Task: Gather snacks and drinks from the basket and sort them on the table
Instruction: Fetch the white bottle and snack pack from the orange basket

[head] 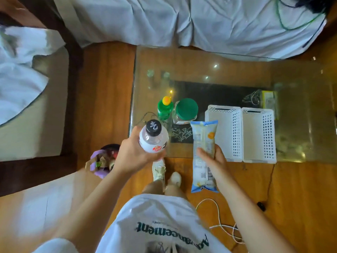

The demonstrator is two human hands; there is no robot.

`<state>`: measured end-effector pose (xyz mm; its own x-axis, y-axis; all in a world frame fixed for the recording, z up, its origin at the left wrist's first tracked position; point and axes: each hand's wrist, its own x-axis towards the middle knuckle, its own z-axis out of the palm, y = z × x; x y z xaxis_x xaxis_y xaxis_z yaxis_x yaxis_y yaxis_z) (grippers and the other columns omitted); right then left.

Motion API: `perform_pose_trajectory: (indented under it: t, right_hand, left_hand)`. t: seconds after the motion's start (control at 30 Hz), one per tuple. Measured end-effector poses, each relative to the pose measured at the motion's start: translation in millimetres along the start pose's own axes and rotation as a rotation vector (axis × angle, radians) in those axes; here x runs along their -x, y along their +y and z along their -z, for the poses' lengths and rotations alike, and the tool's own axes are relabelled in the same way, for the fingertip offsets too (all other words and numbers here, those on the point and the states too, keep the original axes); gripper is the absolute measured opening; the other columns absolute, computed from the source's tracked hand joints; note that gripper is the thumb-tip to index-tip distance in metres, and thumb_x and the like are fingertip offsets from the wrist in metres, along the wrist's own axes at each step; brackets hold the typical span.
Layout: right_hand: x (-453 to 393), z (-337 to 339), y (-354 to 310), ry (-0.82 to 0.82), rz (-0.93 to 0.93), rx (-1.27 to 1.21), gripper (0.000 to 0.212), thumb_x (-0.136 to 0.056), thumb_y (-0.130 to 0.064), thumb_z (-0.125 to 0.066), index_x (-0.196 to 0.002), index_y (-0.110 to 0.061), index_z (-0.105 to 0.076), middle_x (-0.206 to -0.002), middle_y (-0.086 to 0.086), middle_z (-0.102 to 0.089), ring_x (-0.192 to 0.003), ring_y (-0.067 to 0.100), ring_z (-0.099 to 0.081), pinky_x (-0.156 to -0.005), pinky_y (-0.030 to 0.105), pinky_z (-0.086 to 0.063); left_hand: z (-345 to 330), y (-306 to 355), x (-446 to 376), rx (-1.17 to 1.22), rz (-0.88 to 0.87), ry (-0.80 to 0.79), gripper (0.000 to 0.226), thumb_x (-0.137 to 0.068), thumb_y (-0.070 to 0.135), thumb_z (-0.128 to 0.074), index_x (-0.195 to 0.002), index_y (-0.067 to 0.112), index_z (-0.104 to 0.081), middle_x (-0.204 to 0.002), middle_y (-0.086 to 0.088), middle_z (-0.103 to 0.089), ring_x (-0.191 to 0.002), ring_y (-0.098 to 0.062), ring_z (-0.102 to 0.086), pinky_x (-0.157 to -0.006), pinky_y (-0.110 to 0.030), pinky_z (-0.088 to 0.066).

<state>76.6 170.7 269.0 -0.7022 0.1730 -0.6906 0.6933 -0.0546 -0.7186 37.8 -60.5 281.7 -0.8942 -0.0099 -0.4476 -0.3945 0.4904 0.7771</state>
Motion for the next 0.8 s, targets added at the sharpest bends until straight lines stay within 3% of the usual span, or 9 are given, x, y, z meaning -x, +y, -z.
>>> perform_pose_trajectory:
  t: [0.07,0.13,0.2,0.3,0.43,0.53,0.67,0.8]
  right_hand:
    - [-33,-4,12,-0.067,-0.075,0.086,0.031,-0.081,-0.019,-0.068,-0.105,-0.029,-0.051,-0.102,-0.002,-0.066,-0.087,0.005,-0.066,-0.067,0.017,-0.052]
    - [-64,-8,26,-0.123,-0.143,0.217,0.04,-0.079,-0.02,-0.07,-0.112,-0.027,-0.047,-0.11,0.002,-0.063,-0.099,0.017,-0.063,-0.084,0.032,-0.052]
    - [-93,-12,39,-0.15,-0.17,0.358,0.043,-0.078,-0.022,-0.071,-0.113,-0.026,-0.046,-0.11,0.002,-0.062,-0.102,0.022,-0.06,-0.091,0.04,-0.049]
    - [-134,-20,55,-0.165,-0.145,0.521,0.038,-0.078,-0.02,-0.071,-0.107,-0.024,-0.046,-0.098,-0.003,-0.058,-0.096,0.021,-0.058,-0.076,0.031,-0.047]
    - [-177,-32,73,-0.188,-0.104,0.701,0.042,-0.077,-0.014,-0.07,-0.114,-0.011,-0.049,-0.098,0.003,-0.054,-0.082,0.016,-0.053,-0.056,0.024,-0.043]
    - [-200,-41,84,-0.202,-0.097,0.791,0.047,-0.076,-0.012,-0.071,-0.118,-0.008,-0.05,-0.11,0.009,-0.057,-0.088,0.017,-0.051,-0.068,0.026,-0.039]
    - [-221,-47,91,-0.211,-0.095,0.881,0.045,-0.076,-0.013,-0.071,-0.117,-0.008,-0.052,-0.118,0.012,-0.059,-0.103,0.026,-0.056,-0.073,0.026,-0.038]
    - [-233,-50,95,-0.212,-0.079,0.969,0.043,-0.077,-0.017,-0.069,-0.117,-0.012,-0.053,-0.118,0.009,-0.06,-0.103,0.026,-0.057,-0.071,0.025,-0.035]
  left_hand:
    - [-17,-21,-23,0.001,0.039,0.047,0.066,-0.043,0.053,-0.084,-0.095,0.049,-0.044,-0.084,0.025,-0.066,-0.079,0.003,-0.065,-0.067,-0.026,-0.055]
    - [-34,-43,-44,0.003,0.059,0.057,0.065,-0.048,0.048,-0.087,-0.097,0.046,-0.044,-0.086,0.021,-0.067,-0.077,0.005,-0.064,-0.066,-0.025,-0.055]
    - [-50,-63,-67,-0.001,0.068,0.03,0.059,-0.051,0.044,-0.086,-0.097,0.036,-0.048,-0.087,0.016,-0.066,-0.078,0.002,-0.063,-0.065,-0.024,-0.054]
    - [-69,-92,-98,-0.051,0.039,-0.06,0.052,-0.054,0.037,-0.084,-0.093,0.02,-0.055,-0.09,0.004,-0.062,-0.084,-0.016,-0.06,-0.07,-0.033,-0.051]
    - [-81,-116,-118,-0.058,0.029,-0.045,0.058,-0.052,0.024,-0.085,-0.102,0.019,-0.056,-0.104,0.003,-0.06,-0.094,-0.015,-0.058,-0.076,-0.027,-0.046]
    - [-87,-128,-126,-0.055,0.036,-0.06,0.058,-0.054,0.022,-0.086,-0.105,0.022,-0.057,-0.104,0.005,-0.063,-0.095,-0.015,-0.06,-0.078,-0.028,-0.048]
    - [-91,-141,-132,-0.02,0.065,-0.066,0.06,-0.056,0.024,-0.087,-0.107,0.028,-0.057,-0.102,0.011,-0.064,-0.094,-0.008,-0.06,-0.072,-0.008,-0.041]
    - [-92,-149,-134,0.021,0.086,-0.084,0.064,-0.056,0.024,-0.088,-0.112,0.026,-0.056,-0.105,0.01,-0.065,-0.096,-0.009,-0.061,-0.076,-0.013,-0.044]
